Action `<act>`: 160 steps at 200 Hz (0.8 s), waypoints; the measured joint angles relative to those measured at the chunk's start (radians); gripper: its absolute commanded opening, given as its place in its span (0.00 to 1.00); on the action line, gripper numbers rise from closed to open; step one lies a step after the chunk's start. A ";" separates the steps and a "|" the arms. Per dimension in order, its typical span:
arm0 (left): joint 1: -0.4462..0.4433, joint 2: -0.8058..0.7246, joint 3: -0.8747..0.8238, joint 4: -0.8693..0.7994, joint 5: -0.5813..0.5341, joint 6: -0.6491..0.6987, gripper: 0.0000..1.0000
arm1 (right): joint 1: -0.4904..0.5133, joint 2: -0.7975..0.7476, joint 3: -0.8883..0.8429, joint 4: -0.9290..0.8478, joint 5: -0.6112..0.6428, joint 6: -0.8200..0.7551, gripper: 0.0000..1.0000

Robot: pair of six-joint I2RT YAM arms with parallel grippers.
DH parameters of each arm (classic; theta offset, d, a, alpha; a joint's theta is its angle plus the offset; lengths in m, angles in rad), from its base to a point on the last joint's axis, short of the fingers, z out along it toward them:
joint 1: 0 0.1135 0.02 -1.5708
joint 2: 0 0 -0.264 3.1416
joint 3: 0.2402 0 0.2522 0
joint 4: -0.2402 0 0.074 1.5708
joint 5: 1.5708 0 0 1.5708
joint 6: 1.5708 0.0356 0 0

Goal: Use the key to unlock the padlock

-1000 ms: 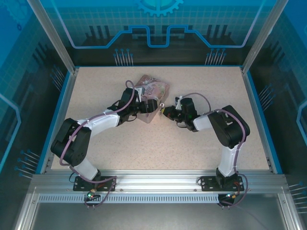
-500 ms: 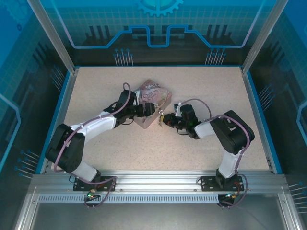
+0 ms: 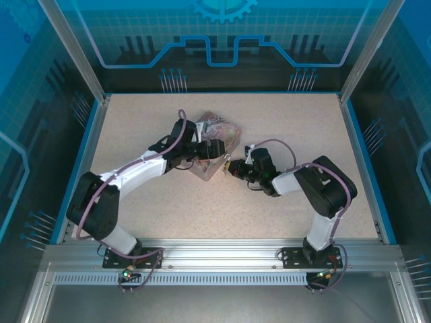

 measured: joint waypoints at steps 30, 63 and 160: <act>-0.028 0.101 0.056 0.037 0.025 -0.010 0.87 | 0.021 0.000 -0.001 0.000 0.006 0.001 0.00; -0.043 0.162 0.097 0.059 0.033 -0.010 0.87 | 0.030 -0.002 -0.008 0.007 0.021 0.004 0.00; -0.045 0.136 -0.009 0.222 0.032 -0.009 0.87 | -0.003 -0.004 -0.038 0.084 -0.022 0.046 0.00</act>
